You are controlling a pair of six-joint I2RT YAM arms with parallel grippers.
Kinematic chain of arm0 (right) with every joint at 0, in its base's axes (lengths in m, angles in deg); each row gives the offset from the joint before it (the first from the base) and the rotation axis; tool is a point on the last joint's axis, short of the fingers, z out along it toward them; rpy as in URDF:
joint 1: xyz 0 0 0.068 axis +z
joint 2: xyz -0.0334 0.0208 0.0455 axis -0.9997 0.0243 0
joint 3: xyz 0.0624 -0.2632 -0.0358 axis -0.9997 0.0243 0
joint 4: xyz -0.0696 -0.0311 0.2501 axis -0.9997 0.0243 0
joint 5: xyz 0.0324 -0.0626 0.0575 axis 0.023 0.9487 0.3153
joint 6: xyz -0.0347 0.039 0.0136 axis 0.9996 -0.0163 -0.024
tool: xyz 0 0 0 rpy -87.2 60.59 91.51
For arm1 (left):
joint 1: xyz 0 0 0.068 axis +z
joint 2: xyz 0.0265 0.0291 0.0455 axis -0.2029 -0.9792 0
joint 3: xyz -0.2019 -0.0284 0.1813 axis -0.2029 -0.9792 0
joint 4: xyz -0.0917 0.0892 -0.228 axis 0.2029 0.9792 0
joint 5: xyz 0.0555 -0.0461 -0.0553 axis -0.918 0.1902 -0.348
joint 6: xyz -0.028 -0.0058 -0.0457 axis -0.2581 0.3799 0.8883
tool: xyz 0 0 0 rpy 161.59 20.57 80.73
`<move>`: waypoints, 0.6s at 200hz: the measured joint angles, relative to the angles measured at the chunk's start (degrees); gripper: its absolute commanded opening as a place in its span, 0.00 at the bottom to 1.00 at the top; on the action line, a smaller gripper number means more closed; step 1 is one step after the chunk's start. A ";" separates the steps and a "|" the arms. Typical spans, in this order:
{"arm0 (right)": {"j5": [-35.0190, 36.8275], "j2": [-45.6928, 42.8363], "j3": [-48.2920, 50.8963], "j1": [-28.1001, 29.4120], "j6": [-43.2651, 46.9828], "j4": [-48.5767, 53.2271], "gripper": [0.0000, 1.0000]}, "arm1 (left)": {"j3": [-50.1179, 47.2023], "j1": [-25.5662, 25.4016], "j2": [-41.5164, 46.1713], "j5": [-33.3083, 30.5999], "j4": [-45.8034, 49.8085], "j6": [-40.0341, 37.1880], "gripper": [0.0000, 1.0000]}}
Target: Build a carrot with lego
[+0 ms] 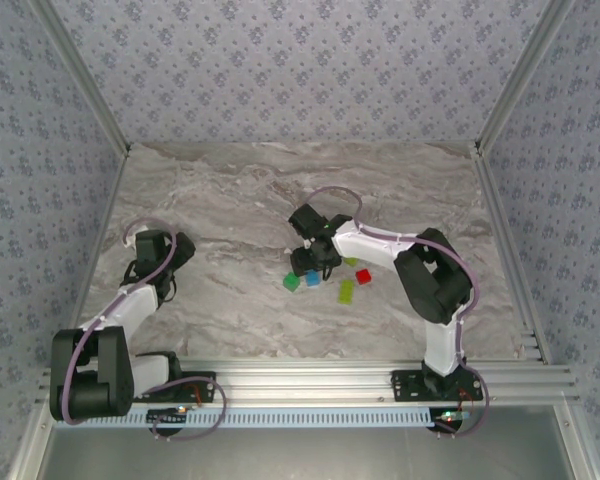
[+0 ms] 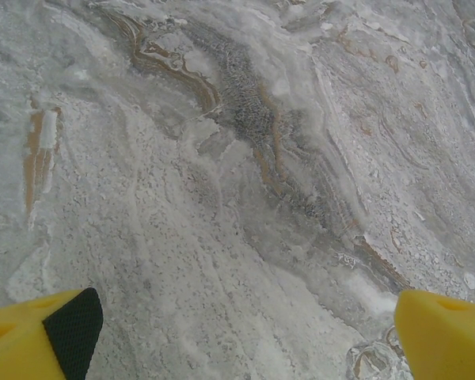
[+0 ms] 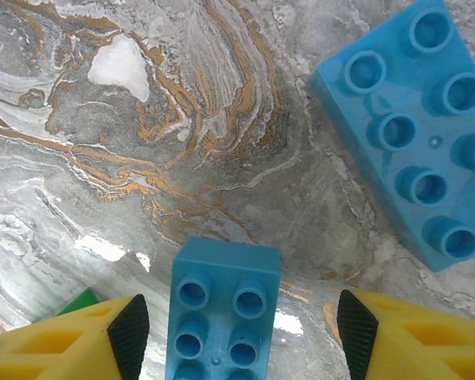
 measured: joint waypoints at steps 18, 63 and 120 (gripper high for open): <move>0.07 0.63 -0.79 0.31 0.00 0.04 0.66 | 0.00 0.00 -0.09 0.00 -0.02 0.04 0.96; 0.90 0.98 -1.33 0.72 0.00 0.48 0.66 | 0.00 0.00 -0.26 0.00 0.00 0.17 0.96; 0.42 0.20 -0.02 0.68 -0.37 -1.07 0.66 | 0.00 0.00 -0.26 0.00 -0.02 0.17 0.96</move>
